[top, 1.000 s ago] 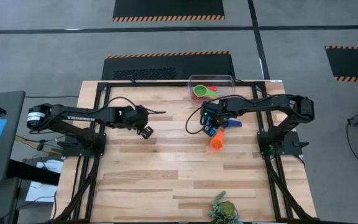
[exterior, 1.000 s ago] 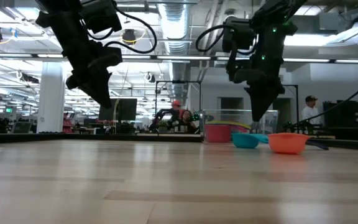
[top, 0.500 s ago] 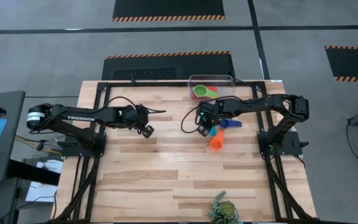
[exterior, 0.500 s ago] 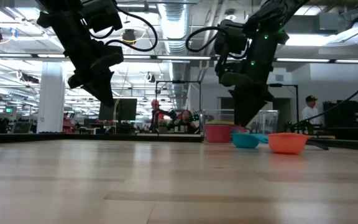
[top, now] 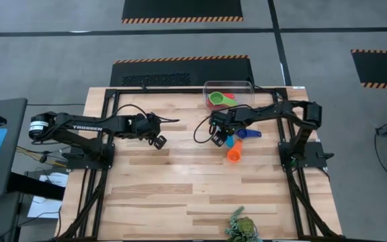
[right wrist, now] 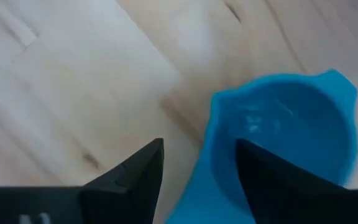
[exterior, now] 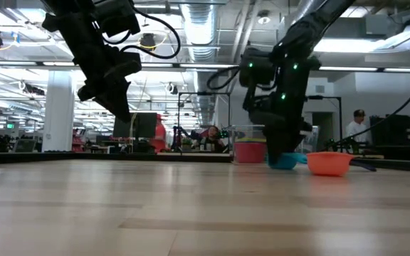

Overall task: Nest measuring cups in basket
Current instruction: Stack the light blue measuring cup on top of the green measuring cup in the transparent bin

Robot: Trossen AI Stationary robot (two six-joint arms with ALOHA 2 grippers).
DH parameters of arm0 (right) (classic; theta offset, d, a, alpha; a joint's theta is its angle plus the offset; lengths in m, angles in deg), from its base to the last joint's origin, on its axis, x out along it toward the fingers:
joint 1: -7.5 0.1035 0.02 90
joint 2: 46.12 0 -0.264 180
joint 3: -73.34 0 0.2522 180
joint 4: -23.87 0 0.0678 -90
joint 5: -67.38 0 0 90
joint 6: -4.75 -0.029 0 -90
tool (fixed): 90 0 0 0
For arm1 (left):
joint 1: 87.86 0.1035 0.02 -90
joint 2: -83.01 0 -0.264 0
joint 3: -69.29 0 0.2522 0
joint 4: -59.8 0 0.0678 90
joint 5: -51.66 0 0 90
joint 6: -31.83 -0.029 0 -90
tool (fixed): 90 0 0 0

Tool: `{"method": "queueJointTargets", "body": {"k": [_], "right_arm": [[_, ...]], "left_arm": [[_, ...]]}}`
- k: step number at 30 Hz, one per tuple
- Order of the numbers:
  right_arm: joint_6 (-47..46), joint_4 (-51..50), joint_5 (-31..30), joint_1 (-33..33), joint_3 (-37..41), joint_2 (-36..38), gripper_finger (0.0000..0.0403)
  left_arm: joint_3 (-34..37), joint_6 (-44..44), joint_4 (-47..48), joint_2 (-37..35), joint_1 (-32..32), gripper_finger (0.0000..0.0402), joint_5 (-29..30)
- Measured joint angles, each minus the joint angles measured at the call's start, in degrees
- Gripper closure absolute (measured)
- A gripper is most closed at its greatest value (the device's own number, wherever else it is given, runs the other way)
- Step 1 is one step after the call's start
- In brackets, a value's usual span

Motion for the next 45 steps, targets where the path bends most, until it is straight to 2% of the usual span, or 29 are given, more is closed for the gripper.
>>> {"method": "queueJointTargets", "body": {"k": [4,7,16,22,27,30,33,36,38,45], "right_arm": [[-0.07,1.18,-0.25,-0.36,-0.08,-1.94,0.0196],[-0.01,1.48,-0.31,-0.17,-0.20,-2.18,0.0224],[4.14,0.88,0.28,2.09,-3.26,-1.56,0.0381],[8.17,-5.96,0.79,6.86,-11.44,-0.53,0.0384],[17.16,-12.10,-0.81,11.17,-20.66,1.91,0.0385],[25.81,-14.18,-4.59,12.48,-25.45,3.50,0.0385],[38.68,-14.48,-10.56,12.55,-29.00,4.53,0.0385],[52.24,-15.13,-15.10,11.35,-30.97,5.54,0.0386],[59.58,-14.75,-15.08,9.67,-31.45,5.71,0.0386],[62.56,-20.81,-12.93,-0.70,-31.23,3.04,0.0386]], "left_arm": [[-0.02,0.09,-0.17,0.00,0.00,0.0401,0.00],[-0.02,0.13,-0.20,0.00,-0.04,0.0401,0.00],[-0.04,0.24,-0.25,0.00,-0.04,0.0402,0.00],[-0.04,0.26,-0.29,0.00,-0.04,0.0401,0.00],[-0.04,0.26,-0.30,0.01,-0.04,0.0401,0.07],[-0.04,0.73,-0.36,0.02,-0.04,0.0401,0.73],[-0.04,1.71,-0.39,0.02,-0.15,0.0401,2.33],[-0.04,2.48,-0.33,0.02,-0.15,0.0401,2.93],[-0.04,2.60,-0.13,0.02,-0.15,0.0401,2.96],[-0.04,2.80,-0.02,0.02,-0.87,0.0402,2.95]]}}
